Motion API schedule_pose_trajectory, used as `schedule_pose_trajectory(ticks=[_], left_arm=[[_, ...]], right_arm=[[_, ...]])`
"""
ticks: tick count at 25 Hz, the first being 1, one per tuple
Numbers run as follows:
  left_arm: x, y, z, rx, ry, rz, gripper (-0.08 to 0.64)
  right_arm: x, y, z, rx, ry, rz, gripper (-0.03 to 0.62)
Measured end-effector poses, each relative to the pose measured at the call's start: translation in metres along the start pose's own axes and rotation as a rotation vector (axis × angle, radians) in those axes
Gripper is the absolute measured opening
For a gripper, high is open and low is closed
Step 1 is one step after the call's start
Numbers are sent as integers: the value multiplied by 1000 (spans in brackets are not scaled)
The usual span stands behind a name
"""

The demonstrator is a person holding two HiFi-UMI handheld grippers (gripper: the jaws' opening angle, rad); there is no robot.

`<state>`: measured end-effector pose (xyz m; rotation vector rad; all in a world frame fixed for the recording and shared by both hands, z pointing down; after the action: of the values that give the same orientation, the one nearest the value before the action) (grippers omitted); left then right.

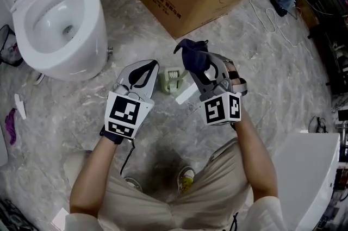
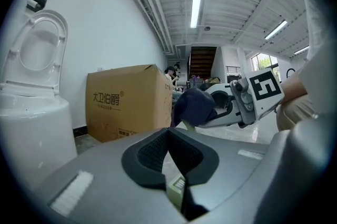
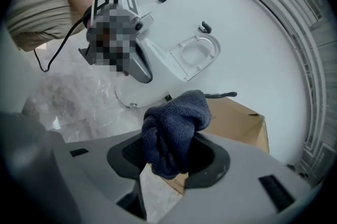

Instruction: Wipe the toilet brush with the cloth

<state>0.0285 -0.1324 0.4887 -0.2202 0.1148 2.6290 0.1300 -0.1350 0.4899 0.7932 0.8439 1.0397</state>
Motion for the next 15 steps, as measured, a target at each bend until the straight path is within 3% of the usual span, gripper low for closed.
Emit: schedule_pose_trajectory(ticks=[15], left_arm=[[2, -4, -1, -9, 9, 10, 2]], right_arm=[[6, 41, 24, 16, 60, -174, 175]])
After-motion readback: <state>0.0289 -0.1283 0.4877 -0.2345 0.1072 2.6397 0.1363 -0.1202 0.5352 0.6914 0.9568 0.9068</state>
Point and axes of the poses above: the fingertips, and each gripper's own axes: x backward along the fingers, y to its left, z out of its underside, the point moved 1 cm from there along x, backward along the fingers, and after that the axes turned 15 degrees about z, right-handed, at the moved point
